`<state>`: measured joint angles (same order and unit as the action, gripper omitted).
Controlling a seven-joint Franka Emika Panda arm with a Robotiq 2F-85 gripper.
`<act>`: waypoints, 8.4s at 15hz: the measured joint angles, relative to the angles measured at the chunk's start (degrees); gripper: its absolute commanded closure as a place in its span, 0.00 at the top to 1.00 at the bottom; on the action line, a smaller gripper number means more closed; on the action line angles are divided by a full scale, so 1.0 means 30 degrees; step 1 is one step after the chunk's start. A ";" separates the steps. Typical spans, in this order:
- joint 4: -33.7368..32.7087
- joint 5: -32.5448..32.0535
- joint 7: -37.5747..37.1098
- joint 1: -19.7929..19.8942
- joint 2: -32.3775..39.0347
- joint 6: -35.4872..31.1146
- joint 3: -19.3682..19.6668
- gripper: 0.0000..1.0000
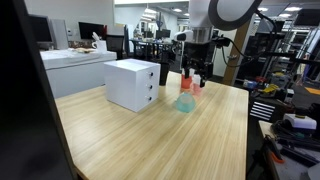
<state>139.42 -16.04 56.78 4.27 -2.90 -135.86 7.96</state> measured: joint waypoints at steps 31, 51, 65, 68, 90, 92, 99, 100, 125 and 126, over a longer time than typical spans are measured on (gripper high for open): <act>0.0241 -0.3897 -2.0223 -0.0731 0.2820 -0.5988 -0.0516 0.00; -0.3450 -0.8715 -2.2461 -0.0726 0.2824 -0.0847 0.0187 0.02; -0.4245 -0.7817 -1.3565 -0.0125 0.2815 0.5311 0.0128 0.02; -0.4213 -0.7815 -1.1891 0.0009 0.2870 0.6650 0.0118 0.02; -0.3633 -0.9129 -0.8619 0.0030 0.4977 0.9367 -0.0330 0.72; -0.3705 -0.9130 -0.8601 0.0030 0.4976 0.9373 -0.0378 0.86; -0.6564 -0.6435 -0.7542 0.0086 0.4050 1.0244 -0.0617 1.00; -0.7141 -0.5668 -0.7522 0.0177 0.3900 1.0477 -0.0603 1.00; -0.9202 0.3364 -1.5534 0.3287 0.4033 0.4089 0.1900 1.00; -0.9086 0.3364 -1.5534 0.3286 0.4033 0.3802 0.1902 1.00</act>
<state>112.16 -5.95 10.18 14.13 9.20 -124.45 13.67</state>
